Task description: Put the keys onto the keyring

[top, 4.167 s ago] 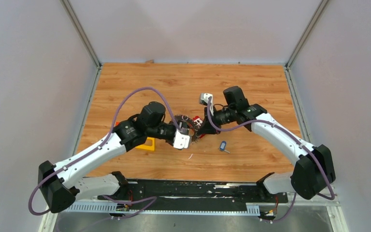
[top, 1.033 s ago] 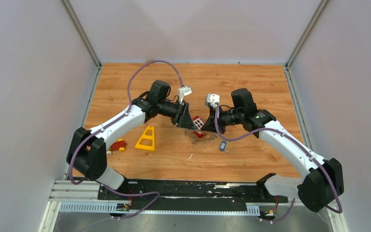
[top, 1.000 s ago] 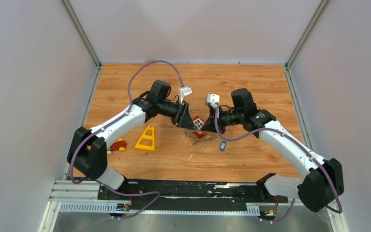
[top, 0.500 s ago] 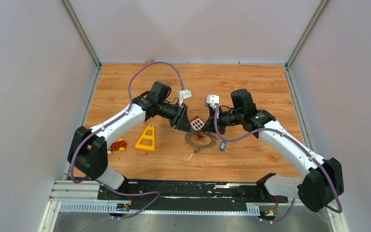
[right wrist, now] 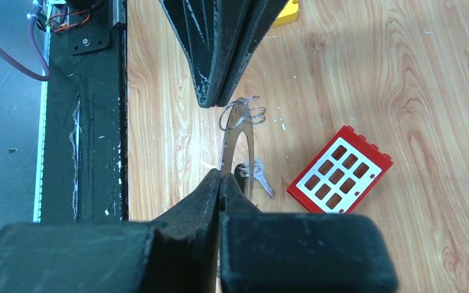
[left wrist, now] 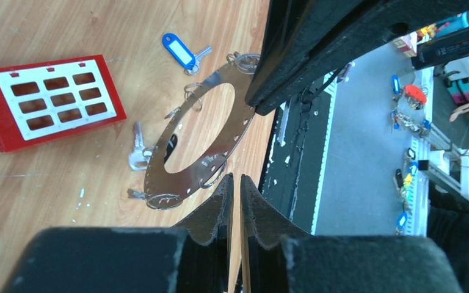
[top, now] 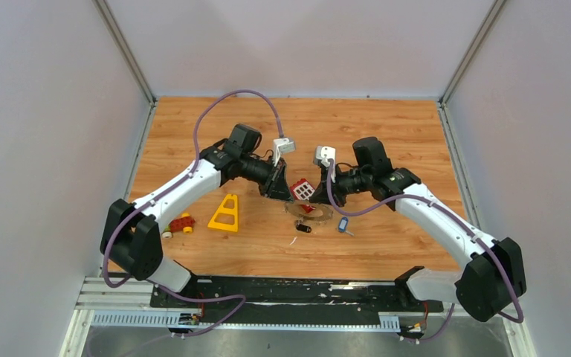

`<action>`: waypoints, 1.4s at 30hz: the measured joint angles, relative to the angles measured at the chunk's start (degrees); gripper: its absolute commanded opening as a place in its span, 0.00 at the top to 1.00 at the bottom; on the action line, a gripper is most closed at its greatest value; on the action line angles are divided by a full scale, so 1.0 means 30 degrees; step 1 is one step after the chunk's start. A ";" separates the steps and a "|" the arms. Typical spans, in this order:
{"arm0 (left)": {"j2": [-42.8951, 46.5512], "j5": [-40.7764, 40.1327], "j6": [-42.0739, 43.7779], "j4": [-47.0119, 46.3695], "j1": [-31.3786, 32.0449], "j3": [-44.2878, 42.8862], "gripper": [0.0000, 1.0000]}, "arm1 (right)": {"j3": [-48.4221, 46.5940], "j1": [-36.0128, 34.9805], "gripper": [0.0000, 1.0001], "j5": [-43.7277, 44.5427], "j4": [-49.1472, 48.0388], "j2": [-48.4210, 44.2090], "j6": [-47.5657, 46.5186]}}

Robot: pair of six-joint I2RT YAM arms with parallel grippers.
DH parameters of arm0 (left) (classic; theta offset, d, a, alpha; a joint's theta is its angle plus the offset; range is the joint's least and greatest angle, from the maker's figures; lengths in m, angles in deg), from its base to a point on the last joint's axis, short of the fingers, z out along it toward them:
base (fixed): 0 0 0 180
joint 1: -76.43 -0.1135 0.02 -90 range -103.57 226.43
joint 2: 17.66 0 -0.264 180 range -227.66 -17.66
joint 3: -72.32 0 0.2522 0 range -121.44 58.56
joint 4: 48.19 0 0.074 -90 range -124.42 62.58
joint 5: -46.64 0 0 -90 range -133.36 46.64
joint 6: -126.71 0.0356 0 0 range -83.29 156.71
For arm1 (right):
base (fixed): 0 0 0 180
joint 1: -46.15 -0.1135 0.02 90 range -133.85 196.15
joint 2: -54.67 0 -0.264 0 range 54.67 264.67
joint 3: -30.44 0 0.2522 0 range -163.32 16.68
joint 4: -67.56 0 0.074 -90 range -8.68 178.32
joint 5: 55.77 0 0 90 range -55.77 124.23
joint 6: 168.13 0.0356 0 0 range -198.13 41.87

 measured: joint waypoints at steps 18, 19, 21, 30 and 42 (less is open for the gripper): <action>0.1392 -0.1807 0.3118 -0.0131 0.0204 -0.0175 0.32 | 0.0000 0.0000 1.00 -0.0007 0.0073 0.0080 -0.0197; 0.1406 -0.1960 0.3271 -0.0248 0.0262 -0.0117 0.32 | 0.0000 0.0000 1.00 -0.0007 0.0073 0.0080 -0.0204; 0.1523 -0.2484 0.3738 -0.0525 0.0576 0.0175 0.33 | 0.0000 0.0000 1.00 -0.0015 0.0073 0.0080 -0.0204; 0.3155 -0.6222 0.7227 -0.1872 0.3541 0.2186 0.30 | 0.0000 0.0000 1.00 -0.0058 0.0146 0.0277 -0.0211; 0.6608 -1.4200 1.3959 -0.6725 0.7934 0.7533 0.25 | 0.0000 0.0000 1.00 -0.0211 0.0430 0.0656 -0.0204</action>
